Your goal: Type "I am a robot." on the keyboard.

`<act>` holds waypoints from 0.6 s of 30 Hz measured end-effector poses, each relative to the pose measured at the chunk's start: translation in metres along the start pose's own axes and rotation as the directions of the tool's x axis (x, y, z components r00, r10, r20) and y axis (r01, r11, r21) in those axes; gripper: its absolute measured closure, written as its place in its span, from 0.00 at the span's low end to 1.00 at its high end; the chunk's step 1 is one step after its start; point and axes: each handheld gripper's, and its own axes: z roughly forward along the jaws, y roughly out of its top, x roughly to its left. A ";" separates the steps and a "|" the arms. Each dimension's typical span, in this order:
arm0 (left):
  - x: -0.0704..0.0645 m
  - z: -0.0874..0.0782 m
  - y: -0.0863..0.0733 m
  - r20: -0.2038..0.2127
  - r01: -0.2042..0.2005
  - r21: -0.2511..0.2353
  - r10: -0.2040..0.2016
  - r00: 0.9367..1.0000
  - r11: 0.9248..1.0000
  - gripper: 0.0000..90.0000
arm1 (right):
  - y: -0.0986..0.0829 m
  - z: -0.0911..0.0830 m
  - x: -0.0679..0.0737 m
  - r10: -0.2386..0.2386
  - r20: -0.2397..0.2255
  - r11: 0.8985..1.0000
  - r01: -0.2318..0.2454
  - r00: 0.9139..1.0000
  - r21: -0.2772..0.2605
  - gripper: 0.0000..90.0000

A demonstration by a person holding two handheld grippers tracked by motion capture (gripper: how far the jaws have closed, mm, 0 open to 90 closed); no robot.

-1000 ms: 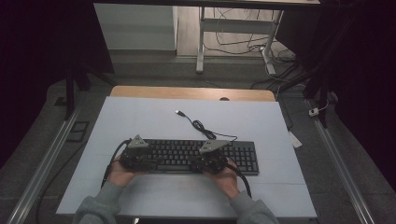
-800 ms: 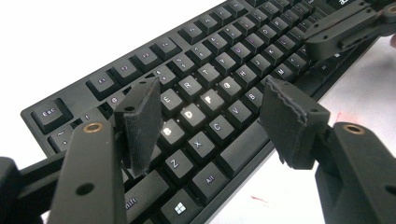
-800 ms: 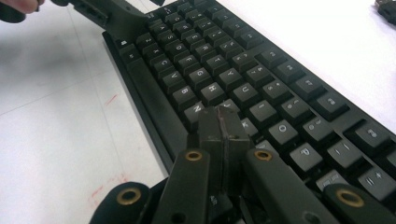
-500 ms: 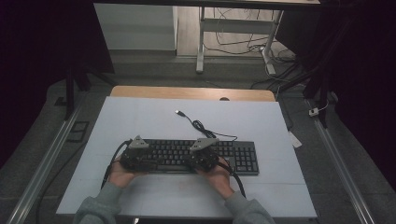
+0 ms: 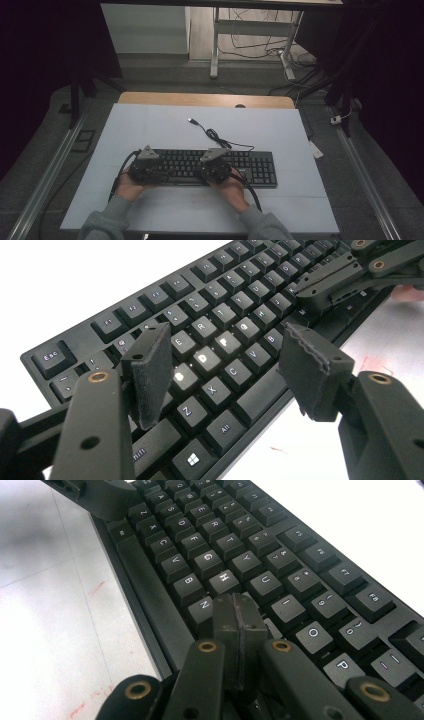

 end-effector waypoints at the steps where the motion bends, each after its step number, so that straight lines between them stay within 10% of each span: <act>1: 0.000 0.000 0.000 0.000 0.000 0.000 0.000 1.000 1.000 0.42 | 0.000 0.000 0.000 -0.002 0.000 1.000 0.002 1.000 0.000 1.00; 18: 0.001 -0.002 0.000 -0.003 -0.001 -0.007 0.001 1.000 1.000 0.42 | 0.000 -0.012 -0.002 0.014 0.013 0.999 -0.014 1.000 -0.045 0.99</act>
